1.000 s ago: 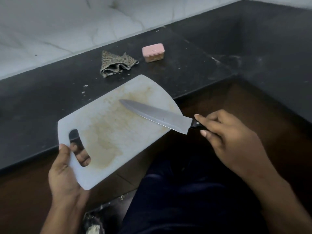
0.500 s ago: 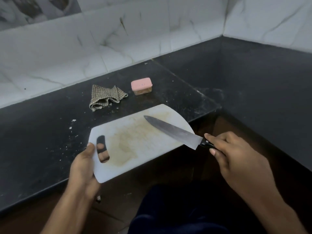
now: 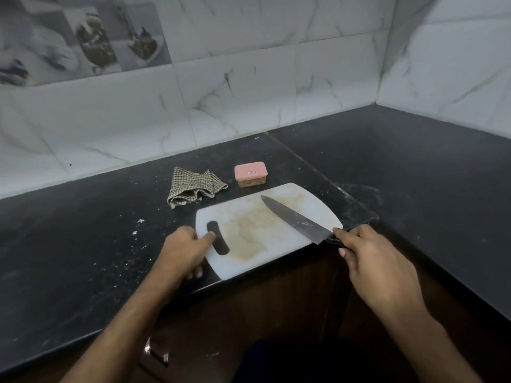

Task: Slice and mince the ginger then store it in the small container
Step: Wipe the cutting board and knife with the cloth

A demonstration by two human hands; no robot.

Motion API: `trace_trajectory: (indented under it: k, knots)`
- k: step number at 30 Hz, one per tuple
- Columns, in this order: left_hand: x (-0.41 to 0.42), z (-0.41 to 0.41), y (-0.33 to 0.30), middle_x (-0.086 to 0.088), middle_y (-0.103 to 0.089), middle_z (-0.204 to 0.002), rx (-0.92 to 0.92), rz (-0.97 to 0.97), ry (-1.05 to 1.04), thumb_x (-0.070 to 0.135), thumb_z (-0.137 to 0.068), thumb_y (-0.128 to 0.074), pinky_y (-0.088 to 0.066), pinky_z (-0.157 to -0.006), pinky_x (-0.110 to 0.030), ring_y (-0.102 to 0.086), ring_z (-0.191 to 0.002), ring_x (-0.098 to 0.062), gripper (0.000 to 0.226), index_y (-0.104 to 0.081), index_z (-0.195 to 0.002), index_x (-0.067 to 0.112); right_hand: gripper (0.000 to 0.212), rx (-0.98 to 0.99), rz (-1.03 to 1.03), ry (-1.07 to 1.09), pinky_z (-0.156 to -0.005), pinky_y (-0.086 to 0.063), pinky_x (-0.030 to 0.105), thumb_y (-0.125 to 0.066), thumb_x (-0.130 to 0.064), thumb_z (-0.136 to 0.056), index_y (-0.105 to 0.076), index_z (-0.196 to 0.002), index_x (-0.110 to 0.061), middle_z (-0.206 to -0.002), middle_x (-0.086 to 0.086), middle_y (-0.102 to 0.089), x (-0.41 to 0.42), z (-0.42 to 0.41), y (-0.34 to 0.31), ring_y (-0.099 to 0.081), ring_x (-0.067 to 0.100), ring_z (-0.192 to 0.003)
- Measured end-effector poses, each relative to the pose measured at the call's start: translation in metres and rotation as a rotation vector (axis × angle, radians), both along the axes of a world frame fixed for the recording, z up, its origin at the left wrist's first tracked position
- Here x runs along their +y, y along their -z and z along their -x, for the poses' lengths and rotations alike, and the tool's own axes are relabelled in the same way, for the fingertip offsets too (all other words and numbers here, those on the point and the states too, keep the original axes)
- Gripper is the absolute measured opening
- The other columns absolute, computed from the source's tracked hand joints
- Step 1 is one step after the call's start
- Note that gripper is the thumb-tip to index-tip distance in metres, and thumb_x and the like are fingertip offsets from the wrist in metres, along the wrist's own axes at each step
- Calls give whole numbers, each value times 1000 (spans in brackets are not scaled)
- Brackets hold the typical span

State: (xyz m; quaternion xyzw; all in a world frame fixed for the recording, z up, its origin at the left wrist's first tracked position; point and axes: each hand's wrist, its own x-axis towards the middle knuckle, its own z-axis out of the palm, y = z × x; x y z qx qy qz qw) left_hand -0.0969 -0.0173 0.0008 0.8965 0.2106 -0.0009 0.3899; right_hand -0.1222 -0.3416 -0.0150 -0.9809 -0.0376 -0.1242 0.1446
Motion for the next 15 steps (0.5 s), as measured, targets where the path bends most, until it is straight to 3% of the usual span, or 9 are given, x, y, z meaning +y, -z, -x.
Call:
trace_trajectory:
  k: [2, 5, 10, 15]
  knots:
    - [3, -5, -2, -7, -63, -54, 30, -103, 54, 37, -98, -59, -38, -39, -26, -51, -36, -19, 35, -60, -86, 4, 35, -10, -8, -32, -63, -48, 23, -51, -31, -102, -54, -135, -43, -115, -20, -51, 1, -11, -2, -51, 5, -102]
    - [7, -15, -2, -5, -61, -55, -10, -80, 66, 36, -97, -57, -36, -36, -26, -47, -34, -18, 32, -56, -90, 5, 34, -35, 17, -60, -73, -52, 32, -55, -30, -100, -57, -133, -38, -118, -18, -55, 1, -30, -9, -55, 10, -104]
    - [13, -24, -4, -4, -61, -54, -67, -107, 78, 44, -97, -59, -36, -33, -25, -48, -33, -18, 35, -53, -93, 9, 39, -21, -42, -140, -93, -48, 43, -62, -30, -97, -58, -135, -39, -125, -20, -56, 5, -80, -19, -55, 13, -116]
    - [13, -26, -1, -3, -62, -52, -47, -108, 73, 39, -92, -62, -37, -33, -24, -52, -32, -19, 34, -54, -89, 6, 39, 56, -77, -208, -99, -48, 47, -64, -27, -96, -61, -133, -40, -123, -18, -58, 15, -119, -19, -58, 14, -115]
